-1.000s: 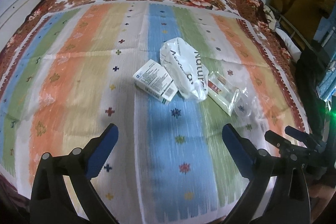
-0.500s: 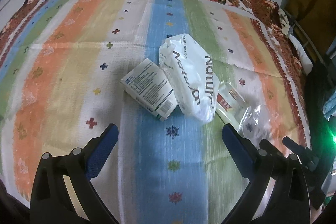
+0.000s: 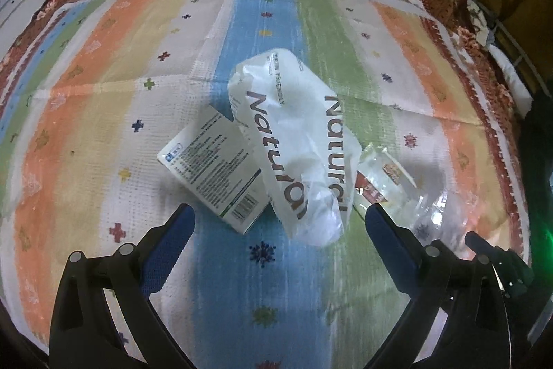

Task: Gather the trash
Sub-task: 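Grasp the white 'Natural' bag with the left gripper while the right gripper grasps the clear plastic cup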

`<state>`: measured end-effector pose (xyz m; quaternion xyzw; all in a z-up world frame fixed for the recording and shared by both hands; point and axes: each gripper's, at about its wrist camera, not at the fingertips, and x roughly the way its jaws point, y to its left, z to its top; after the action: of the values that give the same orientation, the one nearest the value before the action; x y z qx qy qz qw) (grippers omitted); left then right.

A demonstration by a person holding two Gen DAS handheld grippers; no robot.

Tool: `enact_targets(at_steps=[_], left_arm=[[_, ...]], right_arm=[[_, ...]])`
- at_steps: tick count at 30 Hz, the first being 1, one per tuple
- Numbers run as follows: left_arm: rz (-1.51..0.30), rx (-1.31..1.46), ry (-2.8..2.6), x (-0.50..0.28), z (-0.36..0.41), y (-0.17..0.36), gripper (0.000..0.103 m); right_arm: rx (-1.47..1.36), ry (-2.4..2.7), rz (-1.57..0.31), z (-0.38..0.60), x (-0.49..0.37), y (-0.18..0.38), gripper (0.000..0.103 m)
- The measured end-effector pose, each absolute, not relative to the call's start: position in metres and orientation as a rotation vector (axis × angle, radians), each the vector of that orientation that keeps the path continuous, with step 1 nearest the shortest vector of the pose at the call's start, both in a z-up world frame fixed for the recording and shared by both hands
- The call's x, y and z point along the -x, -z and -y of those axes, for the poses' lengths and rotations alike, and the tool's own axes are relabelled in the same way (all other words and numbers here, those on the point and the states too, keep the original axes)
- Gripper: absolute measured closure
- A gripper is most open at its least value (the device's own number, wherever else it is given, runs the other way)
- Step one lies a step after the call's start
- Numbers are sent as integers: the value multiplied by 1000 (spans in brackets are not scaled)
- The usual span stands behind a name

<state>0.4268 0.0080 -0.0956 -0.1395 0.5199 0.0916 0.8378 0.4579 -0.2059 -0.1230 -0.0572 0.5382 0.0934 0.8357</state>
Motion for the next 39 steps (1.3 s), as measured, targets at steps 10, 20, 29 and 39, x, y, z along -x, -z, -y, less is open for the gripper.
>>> enact_targets(at_steps=[10,20,29,39], left_arm=[[-1130,297,-149,-434,-4,107,78],[-1094,293,-122,-409,-2,79,97],[-1059,342,-93,-361,-13,43,98],[-1037,354,-48,-313,-15,18,98]], right_arm=[[155,-190,-1128,208,-465,128,79],[155,-196,-1092,215,-439,104,89],[79,-229,-1084,223,-404,73,91],[84,-293,-1033,216,-354,38,93]])
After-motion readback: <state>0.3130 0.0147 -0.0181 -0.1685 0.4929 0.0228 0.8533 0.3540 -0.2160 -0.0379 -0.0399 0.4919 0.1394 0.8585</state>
